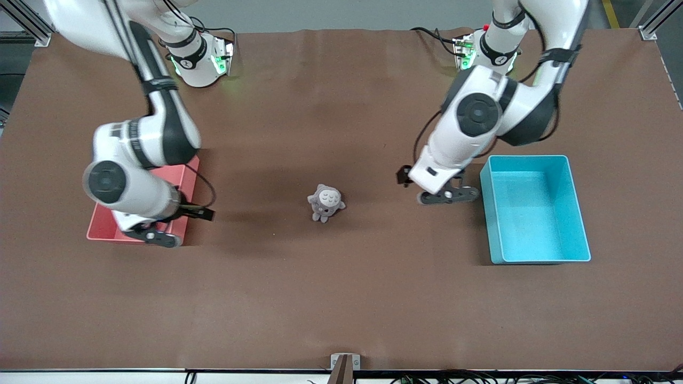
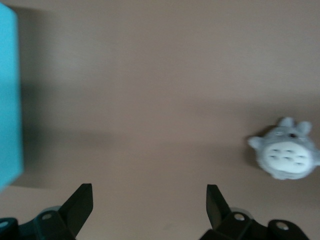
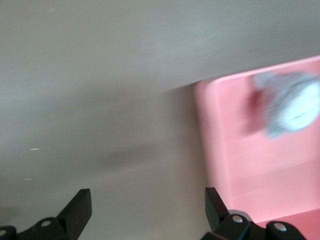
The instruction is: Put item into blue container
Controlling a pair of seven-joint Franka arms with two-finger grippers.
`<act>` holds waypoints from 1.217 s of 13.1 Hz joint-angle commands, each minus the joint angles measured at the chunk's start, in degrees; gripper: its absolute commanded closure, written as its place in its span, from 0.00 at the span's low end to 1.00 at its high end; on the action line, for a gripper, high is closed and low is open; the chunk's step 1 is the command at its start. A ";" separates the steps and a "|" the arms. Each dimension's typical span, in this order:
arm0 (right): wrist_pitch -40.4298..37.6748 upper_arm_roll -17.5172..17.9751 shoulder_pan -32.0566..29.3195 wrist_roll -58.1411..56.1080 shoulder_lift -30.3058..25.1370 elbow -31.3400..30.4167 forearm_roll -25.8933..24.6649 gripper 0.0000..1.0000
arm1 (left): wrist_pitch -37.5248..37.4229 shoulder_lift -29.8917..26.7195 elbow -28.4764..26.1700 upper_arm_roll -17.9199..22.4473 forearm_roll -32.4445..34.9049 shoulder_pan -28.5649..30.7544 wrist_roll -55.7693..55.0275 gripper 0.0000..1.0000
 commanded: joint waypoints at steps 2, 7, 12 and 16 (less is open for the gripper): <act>4.45 1.37 -8.31 -11.60 -2.08 -4.94 -0.82 0.00 | 6.20 7.20 6.32 0.53 -0.51 -6.25 -8.59 0.00; 26.04 1.37 -16.75 -26.28 -1.38 -17.50 -0.91 0.00 | 19.36 16.17 9.41 0.62 -0.34 -13.03 -19.40 0.00; 30.39 1.37 -18.09 -28.94 1.69 -19.81 -0.91 0.00 | 31.44 23.12 10.28 1.24 -0.25 -16.38 -22.50 0.00; 35.48 1.37 -20.10 -32.45 5.11 -19.46 -1.08 0.00 | 31.44 26.99 13.79 4.74 -0.16 -18.91 -22.50 0.00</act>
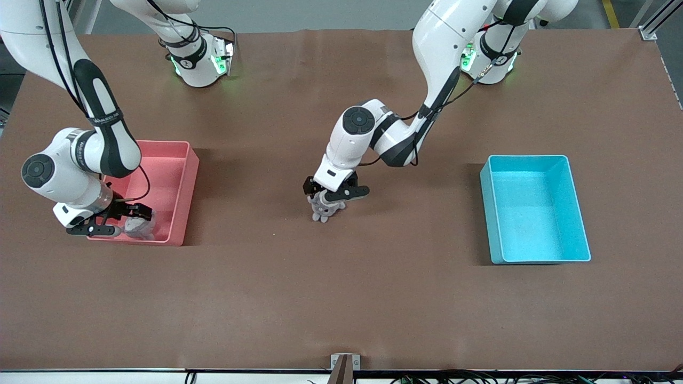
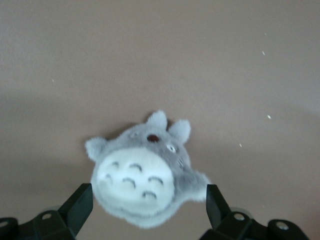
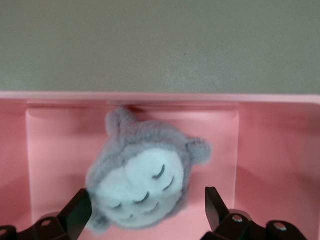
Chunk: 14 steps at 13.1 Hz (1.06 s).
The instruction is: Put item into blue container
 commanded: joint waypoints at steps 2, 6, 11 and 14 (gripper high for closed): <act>4.66 0.88 -2.80 -2.53 3.22 -0.24 -0.96 0.00 | 0.08 2.89 4.25 4.70 -0.43 -3.49 -0.64 0.00; 4.49 0.88 -2.98 -2.27 3.75 -0.16 -0.79 0.04 | -0.01 3.77 4.52 4.53 -0.51 -3.67 -0.64 0.00; 3.35 0.97 -2.54 -1.57 3.66 0.63 -0.53 0.96 | -0.54 4.56 3.90 4.53 -0.69 -4.11 -0.64 0.00; -4.09 0.97 -2.37 -0.87 3.14 4.23 -0.09 1.00 | -1.24 4.91 3.81 4.35 -0.87 -4.55 -0.64 0.00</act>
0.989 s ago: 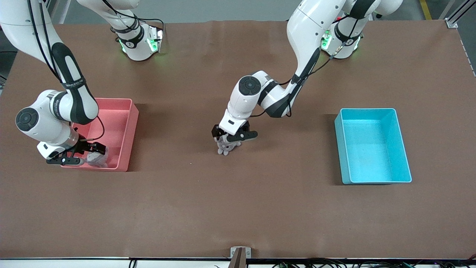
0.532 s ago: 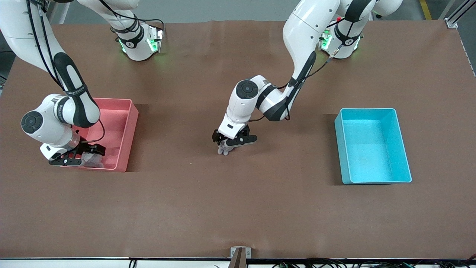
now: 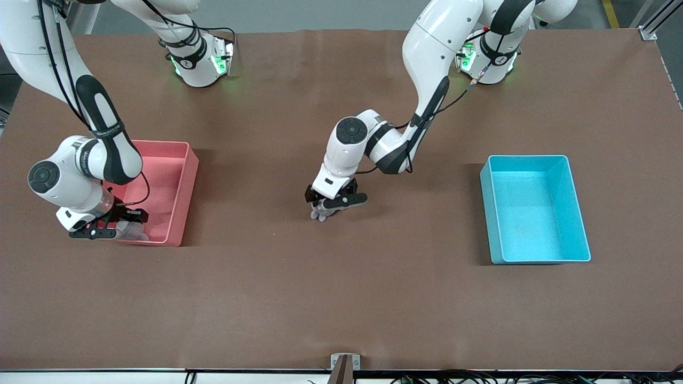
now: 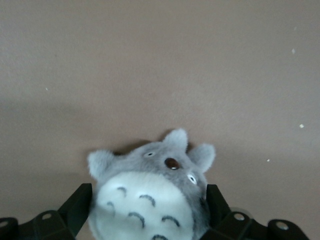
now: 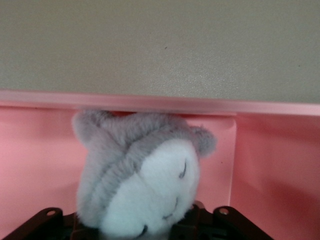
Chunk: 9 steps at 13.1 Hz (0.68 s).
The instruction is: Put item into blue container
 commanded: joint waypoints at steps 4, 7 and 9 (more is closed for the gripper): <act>-15.51 0.87 0.19 3.38 -2.61 6.88 -0.10 1.00 | -1.31 0.48 0.00 0.46 -0.95 -1.69 -1.68 0.12; -22.71 0.87 0.80 5.57 -3.75 9.87 -0.19 1.00 | -1.31 0.48 0.09 0.46 -0.95 -1.69 -3.97 0.48; -27.63 0.87 2.29 8.20 -5.24 11.80 -0.19 1.00 | -1.31 0.30 0.09 0.46 -0.95 -1.69 -3.98 0.67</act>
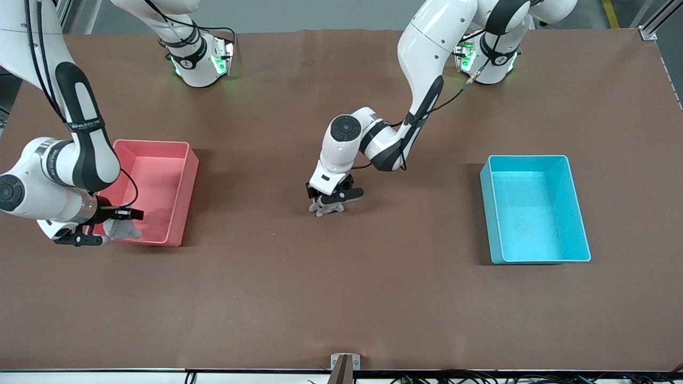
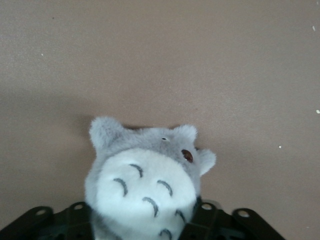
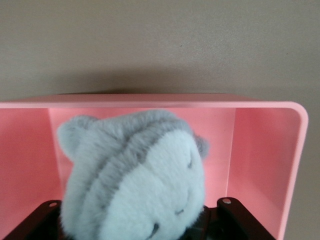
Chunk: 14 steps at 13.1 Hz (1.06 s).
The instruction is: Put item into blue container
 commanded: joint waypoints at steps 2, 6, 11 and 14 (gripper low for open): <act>-9.66 0.05 3.34 6.76 -3.37 3.19 -0.19 1.00 | -0.68 -0.45 0.24 0.55 -0.95 -0.53 -0.79 0.78; -19.15 0.14 9.67 18.79 -5.31 8.10 -0.19 1.00 | -0.77 -2.38 -0.02 0.72 -0.87 0.17 -0.97 0.80; -21.30 0.23 21.17 41.80 -4.88 12.69 2.17 1.00 | -7.87 -14.22 -6.16 0.90 -0.25 5.17 0.43 0.79; -15.86 0.23 28.21 55.34 -3.39 13.57 3.67 1.00 | -11.14 -24.33 -15.02 0.81 -0.25 9.56 7.10 0.79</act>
